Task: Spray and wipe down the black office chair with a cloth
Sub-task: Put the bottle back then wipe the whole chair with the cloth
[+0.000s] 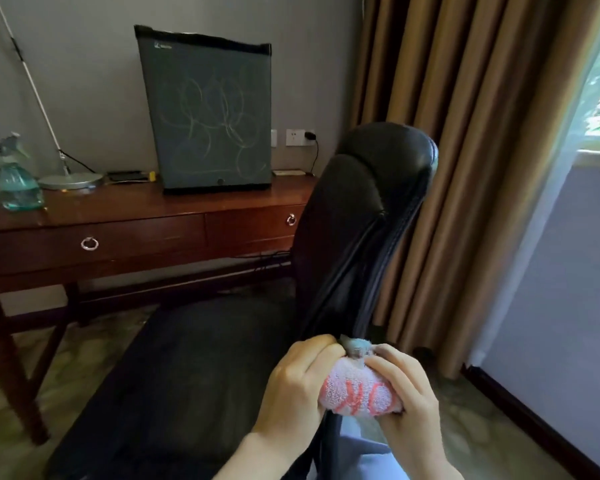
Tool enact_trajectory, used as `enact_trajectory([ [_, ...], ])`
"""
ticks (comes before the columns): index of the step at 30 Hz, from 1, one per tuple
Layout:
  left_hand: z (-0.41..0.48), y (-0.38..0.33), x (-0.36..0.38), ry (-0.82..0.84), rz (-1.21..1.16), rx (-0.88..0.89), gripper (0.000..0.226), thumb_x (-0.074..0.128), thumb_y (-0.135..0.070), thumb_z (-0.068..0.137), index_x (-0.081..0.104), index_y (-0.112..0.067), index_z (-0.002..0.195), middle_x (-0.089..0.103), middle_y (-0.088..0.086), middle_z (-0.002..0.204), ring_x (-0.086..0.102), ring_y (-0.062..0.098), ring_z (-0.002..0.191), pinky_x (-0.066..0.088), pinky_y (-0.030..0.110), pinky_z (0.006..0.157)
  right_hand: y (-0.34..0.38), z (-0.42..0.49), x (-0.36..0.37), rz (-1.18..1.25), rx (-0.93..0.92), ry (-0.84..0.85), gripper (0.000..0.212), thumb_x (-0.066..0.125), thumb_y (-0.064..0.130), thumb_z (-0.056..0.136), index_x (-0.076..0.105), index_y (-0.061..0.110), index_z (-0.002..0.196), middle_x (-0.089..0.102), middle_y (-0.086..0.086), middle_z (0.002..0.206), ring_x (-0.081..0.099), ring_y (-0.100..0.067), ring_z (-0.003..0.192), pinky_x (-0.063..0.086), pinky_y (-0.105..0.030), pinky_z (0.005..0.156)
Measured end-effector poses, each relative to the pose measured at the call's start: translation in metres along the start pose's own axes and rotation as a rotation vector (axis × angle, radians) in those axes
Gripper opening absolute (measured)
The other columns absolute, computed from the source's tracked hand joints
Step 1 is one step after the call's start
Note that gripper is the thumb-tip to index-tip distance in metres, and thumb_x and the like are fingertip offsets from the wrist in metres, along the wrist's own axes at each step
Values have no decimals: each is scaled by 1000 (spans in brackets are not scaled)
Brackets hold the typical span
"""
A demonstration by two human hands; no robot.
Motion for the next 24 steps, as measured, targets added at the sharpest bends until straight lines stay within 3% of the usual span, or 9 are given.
enact_trajectory([
  [2, -15, 0, 16, 28, 76, 33, 26, 55, -13, 76, 64, -17, 100, 60, -6, 103, 57, 12, 86, 46, 18, 79, -15, -19, 10, -67, 22, 77, 57, 68, -3, 65, 59, 28, 112, 48, 19, 129, 54, -14, 109, 40, -20, 96],
  [5, -30, -1, 31, 56, 157, 98, 24, 51, -7, 77, 68, -14, 92, 57, -4, 98, 55, 15, 80, 47, 24, 73, -26, -33, 14, -167, 60, 134, 53, 62, 6, 62, 59, 31, 109, 47, 21, 125, 54, -15, 101, 38, -15, 93],
  [11, 36, -26, -35, -171, 198, 186, 27, 54, -7, 81, 63, -12, 106, 66, 8, 105, 59, 25, 98, 47, 38, 83, 51, 47, -41, -233, -105, -132, 25, 64, 6, 78, 73, 9, 101, 65, -5, 108, 56, -29, 96, 45, -36, 88],
  [15, 102, -26, -87, -285, 322, 216, 23, 61, 1, 81, 69, -2, 102, 67, 14, 105, 57, 29, 103, 46, 38, 87, 91, 123, -46, -432, -165, -162, 29, 57, 10, 82, 70, 8, 108, 65, -9, 111, 48, -28, 100, 44, -37, 87],
  [18, 117, -4, -75, -175, 356, 187, 28, 68, 2, 76, 68, -1, 104, 67, 14, 105, 61, 30, 102, 49, 37, 87, 90, 135, -24, -616, -118, -135, 29, 57, 5, 76, 68, 10, 103, 65, -5, 104, 40, -24, 98, 43, -38, 77],
  [24, 56, 35, -23, -28, 265, 189, 34, 56, -12, 82, 59, -8, 115, 64, 11, 116, 57, 27, 108, 47, 37, 88, 59, 85, 15, -721, -72, -23, 35, 68, -5, 65, 68, 10, 97, 65, -5, 100, 44, -27, 104, 49, -40, 79],
])
Point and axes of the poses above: each hand's wrist, its own z-axis towards the middle knuckle, its own x-axis out of the palm, y = z × x, the point moved 10 cm from there along z, towards the middle knuckle
